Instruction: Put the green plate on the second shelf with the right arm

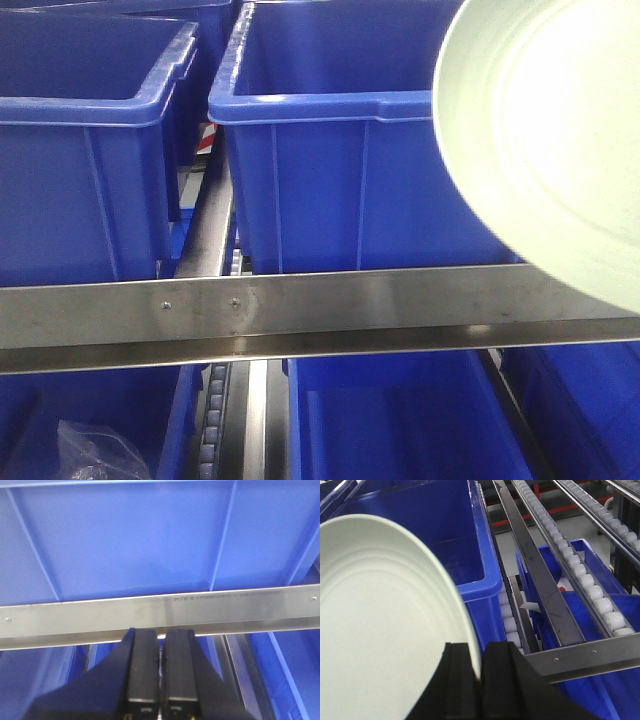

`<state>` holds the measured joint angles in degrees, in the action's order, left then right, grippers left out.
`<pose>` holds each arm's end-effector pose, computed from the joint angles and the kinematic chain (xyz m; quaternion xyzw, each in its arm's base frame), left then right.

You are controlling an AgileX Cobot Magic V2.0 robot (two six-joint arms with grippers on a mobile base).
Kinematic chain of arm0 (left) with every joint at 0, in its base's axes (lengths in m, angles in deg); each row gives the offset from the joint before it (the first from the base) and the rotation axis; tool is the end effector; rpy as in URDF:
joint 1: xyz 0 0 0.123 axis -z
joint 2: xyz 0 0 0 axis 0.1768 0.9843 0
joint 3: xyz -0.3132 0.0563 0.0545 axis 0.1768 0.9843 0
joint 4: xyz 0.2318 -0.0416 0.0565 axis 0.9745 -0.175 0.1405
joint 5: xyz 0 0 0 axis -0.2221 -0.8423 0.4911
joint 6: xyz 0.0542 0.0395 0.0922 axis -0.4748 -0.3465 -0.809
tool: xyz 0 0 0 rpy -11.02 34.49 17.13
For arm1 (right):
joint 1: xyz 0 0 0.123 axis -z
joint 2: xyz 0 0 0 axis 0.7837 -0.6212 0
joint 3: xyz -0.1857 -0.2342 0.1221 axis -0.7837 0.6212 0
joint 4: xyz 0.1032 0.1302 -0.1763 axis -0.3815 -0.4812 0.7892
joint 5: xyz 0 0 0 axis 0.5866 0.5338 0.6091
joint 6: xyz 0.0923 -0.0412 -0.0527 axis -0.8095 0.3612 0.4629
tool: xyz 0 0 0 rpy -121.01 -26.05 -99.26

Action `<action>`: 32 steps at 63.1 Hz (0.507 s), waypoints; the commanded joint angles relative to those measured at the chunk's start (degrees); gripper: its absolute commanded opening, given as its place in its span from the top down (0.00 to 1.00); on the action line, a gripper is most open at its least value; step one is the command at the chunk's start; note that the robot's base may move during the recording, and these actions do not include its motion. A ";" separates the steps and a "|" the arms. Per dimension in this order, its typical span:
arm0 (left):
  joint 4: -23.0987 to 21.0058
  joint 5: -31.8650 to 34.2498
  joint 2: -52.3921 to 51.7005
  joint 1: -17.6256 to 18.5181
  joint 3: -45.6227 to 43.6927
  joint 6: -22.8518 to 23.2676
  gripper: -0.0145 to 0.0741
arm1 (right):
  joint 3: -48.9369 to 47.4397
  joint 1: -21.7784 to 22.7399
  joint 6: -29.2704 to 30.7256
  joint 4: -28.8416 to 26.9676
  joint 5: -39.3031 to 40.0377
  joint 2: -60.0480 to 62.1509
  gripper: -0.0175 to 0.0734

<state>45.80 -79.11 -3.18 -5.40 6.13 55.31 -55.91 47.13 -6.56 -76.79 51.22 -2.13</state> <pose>0.0281 0.0087 0.1760 0.0101 0.7892 0.0170 0.6138 0.0593 0.0028 0.2719 0.0913 0.7436 0.1214 0.6511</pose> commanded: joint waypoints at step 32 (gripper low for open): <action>0.21 3.31 -1.30 0.40 2.37 0.13 0.70 | -2.03 0.44 -0.04 0.27 6.27 -0.11 0.75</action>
<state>45.80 -79.11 -3.18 -5.40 6.13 55.31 -55.91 47.13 -6.56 -76.79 51.22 -2.13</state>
